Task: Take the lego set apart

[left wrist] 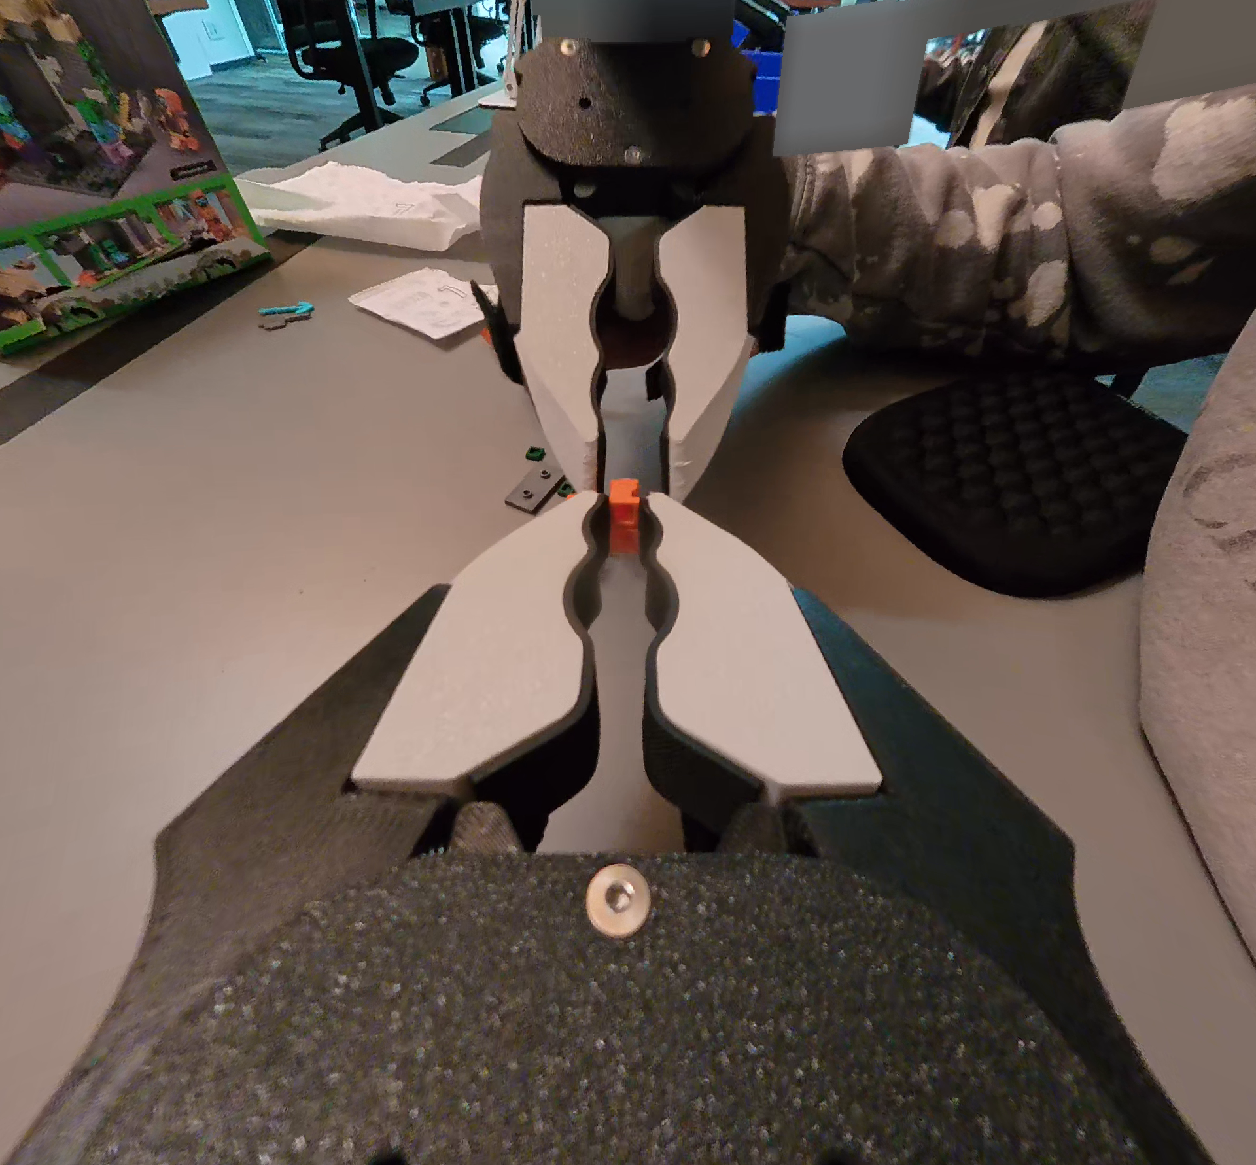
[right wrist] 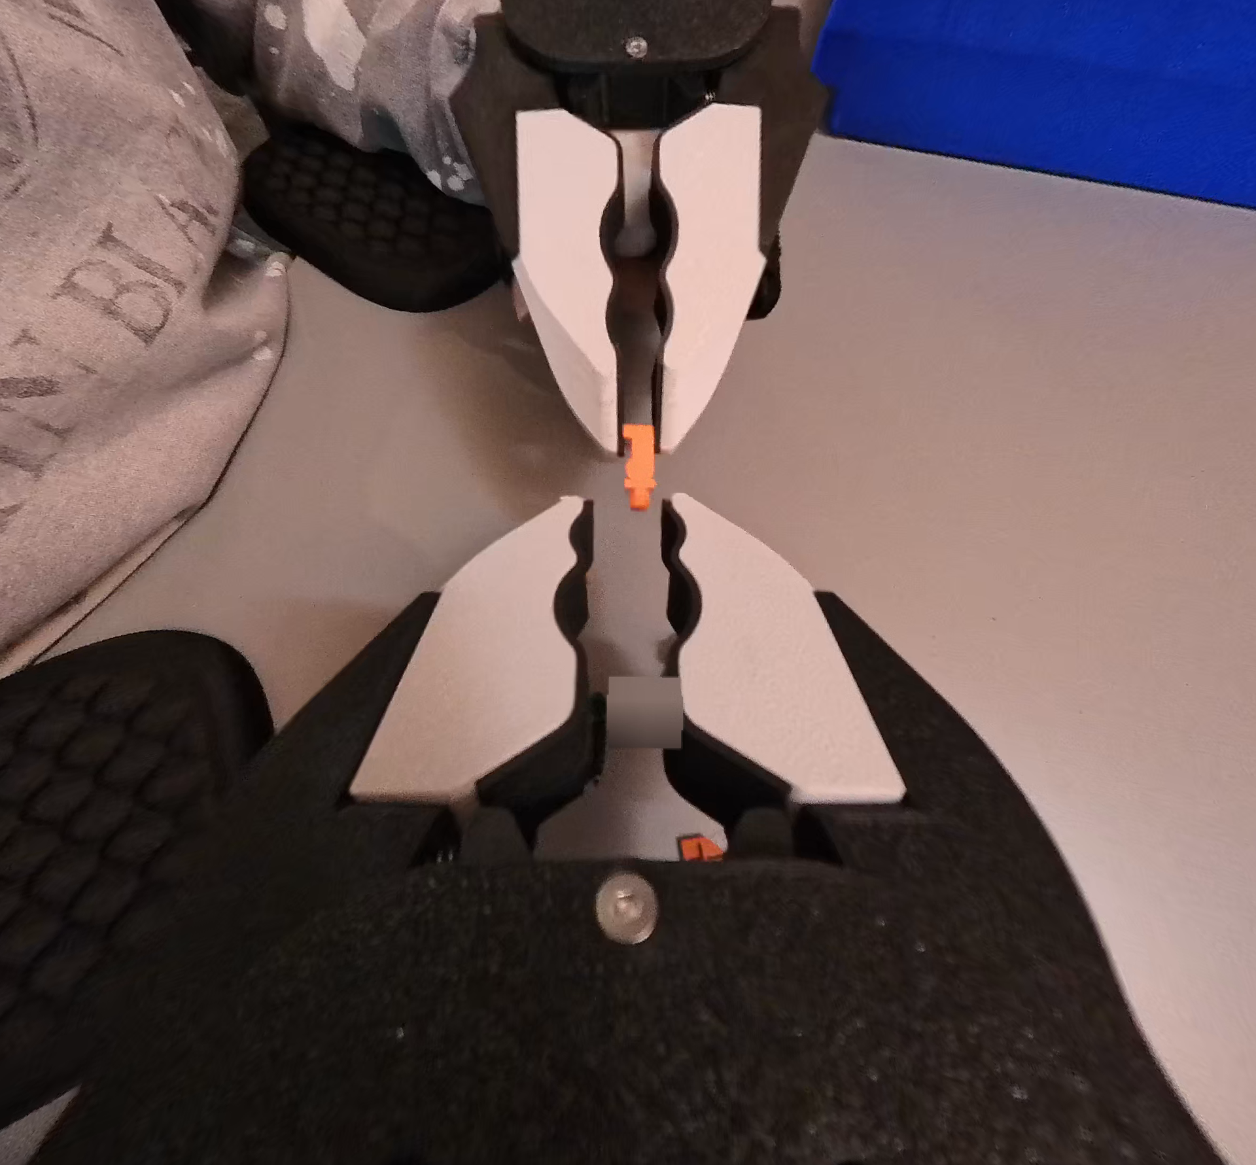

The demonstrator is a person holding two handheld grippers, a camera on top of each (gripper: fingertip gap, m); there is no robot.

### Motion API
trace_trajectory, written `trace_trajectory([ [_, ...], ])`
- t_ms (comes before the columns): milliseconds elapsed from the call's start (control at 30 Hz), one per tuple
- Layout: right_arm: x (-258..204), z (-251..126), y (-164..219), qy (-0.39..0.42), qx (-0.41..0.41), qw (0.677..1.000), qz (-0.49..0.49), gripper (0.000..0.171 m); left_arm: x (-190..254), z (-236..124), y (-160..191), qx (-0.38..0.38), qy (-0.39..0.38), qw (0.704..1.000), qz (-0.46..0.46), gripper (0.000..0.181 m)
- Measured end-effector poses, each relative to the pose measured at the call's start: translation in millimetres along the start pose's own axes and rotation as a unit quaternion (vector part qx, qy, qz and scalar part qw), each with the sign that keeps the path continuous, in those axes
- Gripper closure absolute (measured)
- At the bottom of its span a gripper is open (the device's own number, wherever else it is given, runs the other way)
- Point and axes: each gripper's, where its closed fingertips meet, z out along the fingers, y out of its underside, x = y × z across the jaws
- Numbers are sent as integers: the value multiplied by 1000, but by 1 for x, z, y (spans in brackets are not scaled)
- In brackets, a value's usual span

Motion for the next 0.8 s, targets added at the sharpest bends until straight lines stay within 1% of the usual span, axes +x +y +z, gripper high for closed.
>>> trace_trajectory([
  [100,1,2,-5,1,18,1000,0,155,-1,-3,-2,7,-1,1000,1,173],
  [233,4,1,-12,5,47,999,4,163,-1,-3,-2,11,5,1000,-2,173],
  [367,3,1,-10,-2,34,999,17,164,-1,-2,0,8,14,1000,-7,173],
  [433,4,-2,-2,-4,-1,1000,21,164,-1,0,6,-7,9,1000,-2,173],
  [467,9,-5,6,3,-29,999,22,164,-4,0,9,-17,-1,1000,5,180],
  [533,19,-13,26,10,-107,994,25,164,-8,-1,13,-23,-13,1000,6,180],
  [600,23,-18,40,-22,-178,983,40,164,-11,-2,14,-27,-19,999,0,180],
  [700,26,-19,53,-83,-284,954,56,164,-7,-1,20,-48,-9,999,4,179],
  [800,31,-11,59,-127,-346,928,57,164,6,3,26,-68,16,997,22,178],
])
